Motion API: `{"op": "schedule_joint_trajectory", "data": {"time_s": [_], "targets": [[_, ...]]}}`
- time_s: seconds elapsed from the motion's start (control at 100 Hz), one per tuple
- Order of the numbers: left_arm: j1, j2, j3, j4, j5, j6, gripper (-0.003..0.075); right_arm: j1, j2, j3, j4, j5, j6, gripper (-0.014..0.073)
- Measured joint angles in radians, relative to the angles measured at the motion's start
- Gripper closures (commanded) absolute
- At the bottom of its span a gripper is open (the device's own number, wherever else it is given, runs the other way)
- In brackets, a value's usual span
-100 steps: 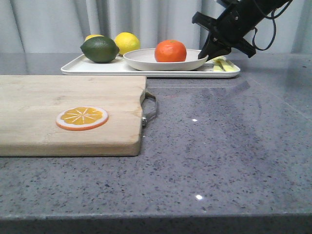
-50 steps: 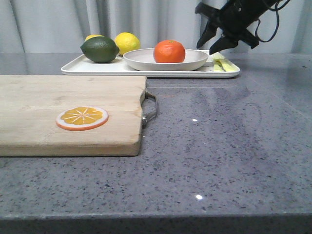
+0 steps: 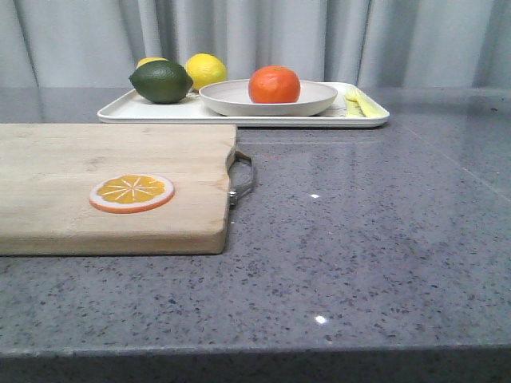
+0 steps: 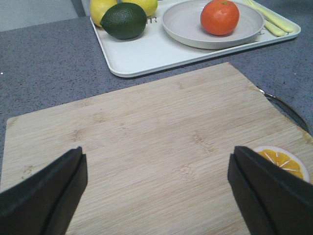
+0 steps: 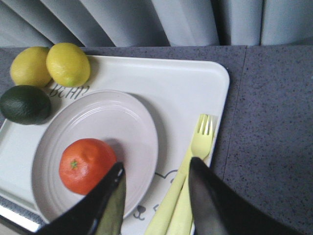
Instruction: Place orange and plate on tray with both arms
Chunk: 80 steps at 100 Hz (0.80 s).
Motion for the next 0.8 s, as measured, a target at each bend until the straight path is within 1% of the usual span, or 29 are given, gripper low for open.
{"op": "schedule_joint_trajectory", "data": {"time_s": [0.18,0.28,0.39,0.57,0.67,0.8], "targets": [[0.000,0.000,0.000,-0.002,0.000,0.000,0.0153,0.002,-0.115,0.033,0.000,0.063,-0.058,0.0262],[0.000,0.000,0.000,-0.003,0.000,0.000,0.0153,0.004,-0.199,0.114,0.000,0.085,-0.101,0.0262],[0.000,0.000,0.000,-0.005,0.000,0.000,0.0153,0.004,-0.308,0.226,-0.010,0.078,-0.137,0.0262],[0.000,0.000,0.000,-0.005,-0.002,0.000,0.0153,0.004,-0.528,0.500,-0.017,-0.005,-0.202,0.0262],[0.000,0.000,0.000,-0.005,-0.008,0.000,0.0153,0.004,-0.678,0.695,-0.017,-0.108,-0.236,0.0262],[0.000,0.000,0.000,-0.005,-0.016,-0.002,0.0153,0.004,-0.900,0.994,-0.017,-0.256,-0.279,0.0262]]}}
